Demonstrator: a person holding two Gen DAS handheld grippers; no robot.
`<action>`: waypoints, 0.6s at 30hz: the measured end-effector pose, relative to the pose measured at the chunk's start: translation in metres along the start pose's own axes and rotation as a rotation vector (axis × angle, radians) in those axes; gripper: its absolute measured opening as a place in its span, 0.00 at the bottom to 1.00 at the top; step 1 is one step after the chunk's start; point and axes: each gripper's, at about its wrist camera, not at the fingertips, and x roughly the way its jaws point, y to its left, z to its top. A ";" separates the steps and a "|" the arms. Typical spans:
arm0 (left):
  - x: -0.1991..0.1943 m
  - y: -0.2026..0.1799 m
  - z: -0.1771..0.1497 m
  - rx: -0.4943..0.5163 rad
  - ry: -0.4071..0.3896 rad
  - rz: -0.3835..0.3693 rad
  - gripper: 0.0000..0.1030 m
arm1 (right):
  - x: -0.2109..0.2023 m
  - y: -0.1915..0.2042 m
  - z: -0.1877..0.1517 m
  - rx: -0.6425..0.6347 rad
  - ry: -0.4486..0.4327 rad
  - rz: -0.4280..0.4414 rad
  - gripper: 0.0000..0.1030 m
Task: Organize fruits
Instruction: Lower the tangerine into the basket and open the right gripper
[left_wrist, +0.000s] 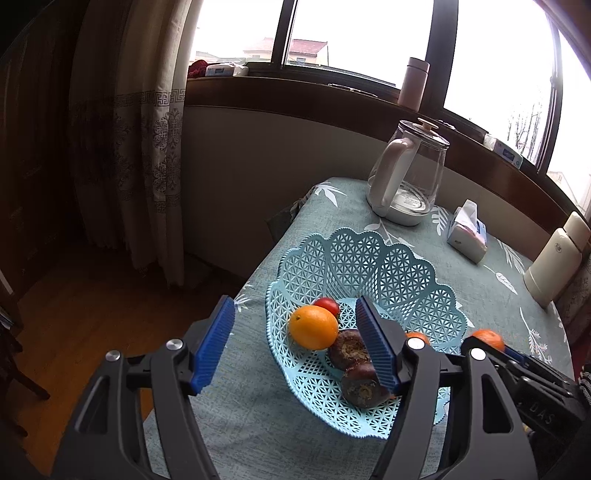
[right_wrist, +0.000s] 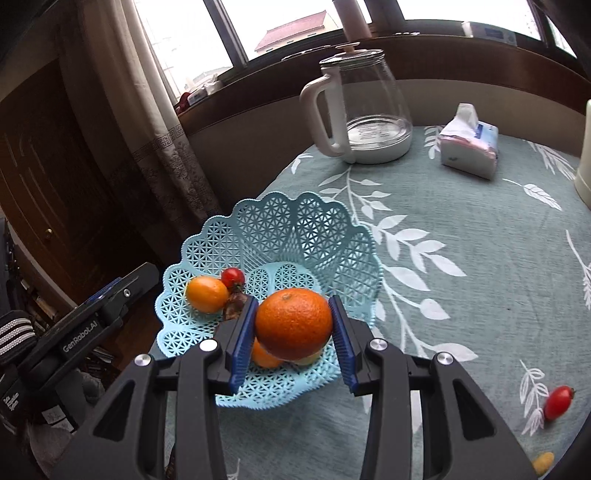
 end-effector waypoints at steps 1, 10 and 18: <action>-0.001 0.002 0.001 -0.007 -0.002 -0.001 0.68 | 0.007 0.005 0.002 -0.007 0.011 0.003 0.38; -0.007 0.009 0.005 -0.027 -0.020 -0.007 0.69 | 0.047 0.029 0.015 -0.043 0.074 0.015 0.39; -0.007 0.017 0.007 -0.051 -0.018 -0.001 0.70 | 0.043 0.018 0.017 -0.010 0.063 0.022 0.39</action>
